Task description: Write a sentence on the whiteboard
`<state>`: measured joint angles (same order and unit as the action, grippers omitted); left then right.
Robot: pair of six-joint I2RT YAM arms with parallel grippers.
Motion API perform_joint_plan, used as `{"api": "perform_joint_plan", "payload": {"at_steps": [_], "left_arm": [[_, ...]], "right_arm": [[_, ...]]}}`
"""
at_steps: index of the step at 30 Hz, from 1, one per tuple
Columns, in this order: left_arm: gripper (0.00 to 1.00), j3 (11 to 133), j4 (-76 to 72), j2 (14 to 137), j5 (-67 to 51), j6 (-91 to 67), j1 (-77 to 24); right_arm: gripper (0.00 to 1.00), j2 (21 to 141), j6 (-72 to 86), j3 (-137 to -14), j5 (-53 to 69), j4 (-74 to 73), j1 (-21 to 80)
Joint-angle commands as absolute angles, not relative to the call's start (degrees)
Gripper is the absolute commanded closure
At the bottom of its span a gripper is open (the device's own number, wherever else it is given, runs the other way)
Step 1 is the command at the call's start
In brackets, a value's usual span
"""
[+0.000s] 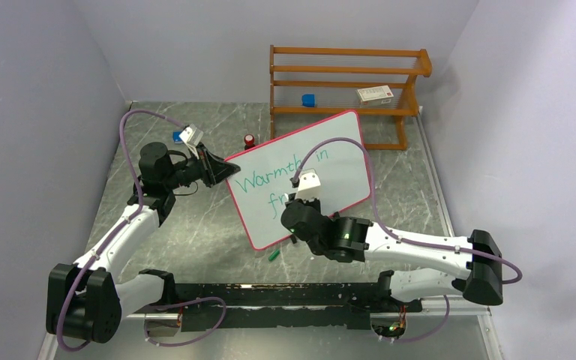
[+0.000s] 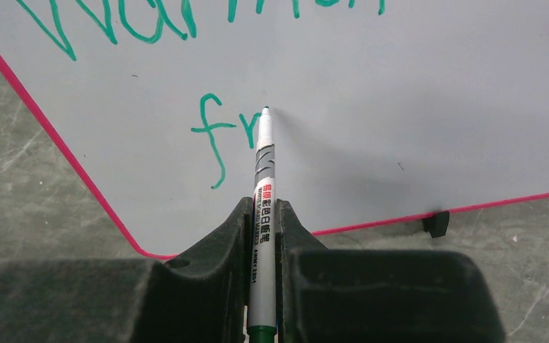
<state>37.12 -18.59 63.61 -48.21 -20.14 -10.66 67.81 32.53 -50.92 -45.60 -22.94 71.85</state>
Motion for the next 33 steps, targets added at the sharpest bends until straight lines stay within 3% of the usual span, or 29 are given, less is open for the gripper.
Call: {"api": "perform_joint_plan", "payload": {"at_steps": [1, 33], "left_arm": [[0.95, 36.04, -11.89, 65.43, -45.99, -13.1, -11.38], [0.95, 36.12, -12.05, 65.64, -46.13, -13.19, -11.34]], "right_arm": [[1.0, 66.55, 32.09, -50.63, -47.11, -22.05, 71.46], [1.0, 69.65, 33.22, -50.63, -45.39, -22.94, 69.35]]}}
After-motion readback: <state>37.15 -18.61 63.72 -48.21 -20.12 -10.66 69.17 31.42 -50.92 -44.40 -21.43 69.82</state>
